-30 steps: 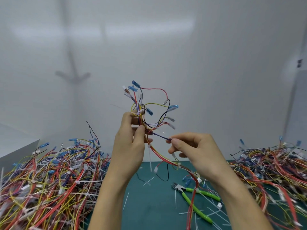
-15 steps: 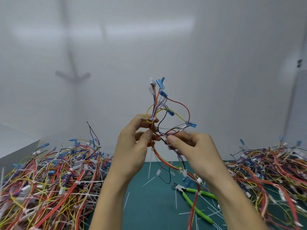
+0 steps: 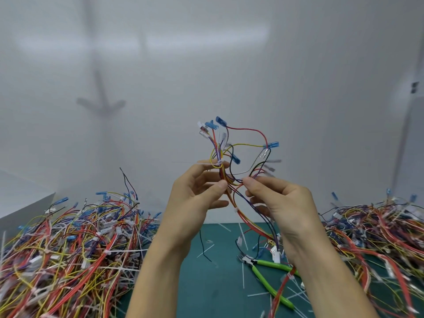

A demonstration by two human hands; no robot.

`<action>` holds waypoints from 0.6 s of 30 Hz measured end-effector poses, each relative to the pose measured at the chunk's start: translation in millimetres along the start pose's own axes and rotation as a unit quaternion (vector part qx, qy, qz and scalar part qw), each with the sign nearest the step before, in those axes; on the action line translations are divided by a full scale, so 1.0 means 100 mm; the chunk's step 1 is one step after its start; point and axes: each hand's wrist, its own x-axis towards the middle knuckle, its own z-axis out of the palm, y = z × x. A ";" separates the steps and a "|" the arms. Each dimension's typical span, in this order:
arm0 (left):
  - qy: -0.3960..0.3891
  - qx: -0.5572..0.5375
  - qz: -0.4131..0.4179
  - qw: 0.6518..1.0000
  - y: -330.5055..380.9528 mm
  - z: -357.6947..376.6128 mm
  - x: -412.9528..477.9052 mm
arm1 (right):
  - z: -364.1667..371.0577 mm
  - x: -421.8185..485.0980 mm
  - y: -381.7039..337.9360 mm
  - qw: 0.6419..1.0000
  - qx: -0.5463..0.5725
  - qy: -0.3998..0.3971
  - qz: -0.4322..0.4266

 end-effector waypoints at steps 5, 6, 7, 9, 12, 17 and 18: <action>0.014 0.004 -0.032 0.999 0.00 -0.01 0.00 | -0.01 0.00 -0.01 0.999 -0.028 0.009 -0.031; 0.016 0.008 -0.037 0.999 0.00 -0.01 0.00 | -0.01 0.00 -0.01 0.999 -0.031 0.010 -0.038; 0.018 0.015 -0.041 0.999 -0.01 -0.02 0.01 | -0.01 0.00 -0.01 0.999 -0.033 0.012 -0.042; 0.017 0.036 -0.051 0.998 -0.02 0.00 0.01 | -0.01 0.00 -0.02 0.998 -0.030 0.019 -0.044; -0.021 0.054 -0.097 0.994 -0.04 0.03 0.01 | -0.01 -0.01 -0.02 0.998 -0.012 0.037 -0.046; -0.110 0.111 -0.100 0.983 -0.05 0.13 -0.01 | 0.01 -0.01 0.00 0.995 0.049 0.078 -0.027; -0.092 0.106 -0.081 0.987 -0.05 0.15 -0.01 | 0.01 -0.01 0.00 0.995 0.054 0.076 -0.017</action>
